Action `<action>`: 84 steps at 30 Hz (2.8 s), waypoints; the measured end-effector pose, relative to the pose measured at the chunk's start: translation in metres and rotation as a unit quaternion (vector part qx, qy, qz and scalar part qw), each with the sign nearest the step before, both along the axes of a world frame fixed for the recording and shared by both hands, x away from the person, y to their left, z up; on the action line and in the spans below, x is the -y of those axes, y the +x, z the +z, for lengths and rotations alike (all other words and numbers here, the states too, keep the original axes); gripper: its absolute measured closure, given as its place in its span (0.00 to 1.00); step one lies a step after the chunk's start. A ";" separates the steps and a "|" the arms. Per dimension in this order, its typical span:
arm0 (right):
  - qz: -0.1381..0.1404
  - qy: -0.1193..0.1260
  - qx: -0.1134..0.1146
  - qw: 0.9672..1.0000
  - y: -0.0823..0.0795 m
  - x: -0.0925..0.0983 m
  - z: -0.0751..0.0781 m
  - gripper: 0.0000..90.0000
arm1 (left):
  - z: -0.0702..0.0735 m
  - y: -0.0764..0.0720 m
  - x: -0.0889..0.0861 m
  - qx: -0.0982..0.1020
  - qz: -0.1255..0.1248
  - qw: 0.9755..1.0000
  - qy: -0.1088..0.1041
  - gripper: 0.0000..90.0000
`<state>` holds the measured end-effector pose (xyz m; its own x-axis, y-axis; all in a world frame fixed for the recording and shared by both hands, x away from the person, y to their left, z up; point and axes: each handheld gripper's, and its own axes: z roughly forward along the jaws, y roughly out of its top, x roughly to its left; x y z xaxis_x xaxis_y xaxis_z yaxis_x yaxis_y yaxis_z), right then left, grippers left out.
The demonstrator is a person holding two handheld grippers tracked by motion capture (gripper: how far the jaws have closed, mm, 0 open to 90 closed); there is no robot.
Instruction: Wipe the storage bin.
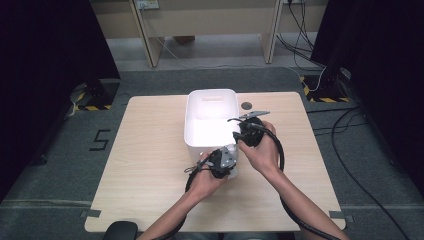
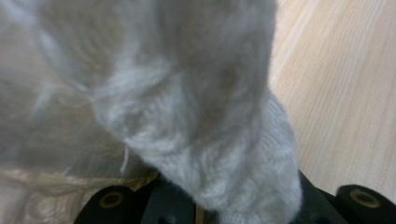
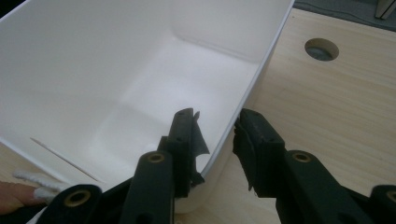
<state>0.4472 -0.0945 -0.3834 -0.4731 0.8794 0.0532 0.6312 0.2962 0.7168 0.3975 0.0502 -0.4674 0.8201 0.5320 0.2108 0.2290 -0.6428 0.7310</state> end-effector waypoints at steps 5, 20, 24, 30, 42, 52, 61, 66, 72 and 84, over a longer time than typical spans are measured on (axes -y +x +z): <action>0.000 0.005 -0.003 1.000 0.000 0.001 0.000 0.75 | 0.013 -0.002 0.002 0.016 -0.006 1.000 -0.015 0.91; 0.002 0.025 -0.014 1.000 0.002 0.005 0.005 0.76 | 0.045 -0.001 0.005 0.052 -0.013 0.998 -0.029 0.90; 0.004 0.024 -0.011 1.000 0.002 0.005 0.004 0.76 | 0.039 0.002 0.005 0.049 -0.012 0.998 -0.031 0.90; 0.005 0.024 -0.009 1.000 0.002 0.005 0.004 0.76 | 0.029 0.003 0.007 0.045 -0.011 0.998 -0.031 0.90; 0.007 0.022 -0.005 1.000 0.002 0.004 0.003 0.74 | -0.001 0.007 0.003 0.012 -0.001 1.000 -0.008 0.90; 0.006 0.025 -0.008 1.000 0.002 0.003 0.002 0.73 | -0.002 0.001 -0.009 0.001 0.005 1.000 -0.005 0.90; 0.002 0.041 0.006 0.999 0.001 0.007 0.010 0.69 | 0.011 -0.021 -0.049 0.014 0.025 0.999 -0.024 0.90; -0.001 0.043 0.008 0.999 0.001 0.008 0.010 0.70 | 0.012 -0.036 -0.088 0.007 0.061 0.997 -0.038 0.90; -0.007 0.057 0.025 0.998 -0.002 0.013 0.018 0.82 | 0.014 -0.052 -0.151 0.003 0.128 0.991 -0.047 0.90; -0.016 0.026 -0.009 0.999 0.001 0.021 0.002 0.89 | 0.013 -0.026 -0.198 -0.009 0.195 0.980 -0.046 0.90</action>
<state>0.4481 -0.1152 -0.3812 -0.4434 0.8899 0.1075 0.6532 0.2386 0.7186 0.3715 0.2484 -0.4548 0.5535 0.8219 0.1345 0.4580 -0.4353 0.7751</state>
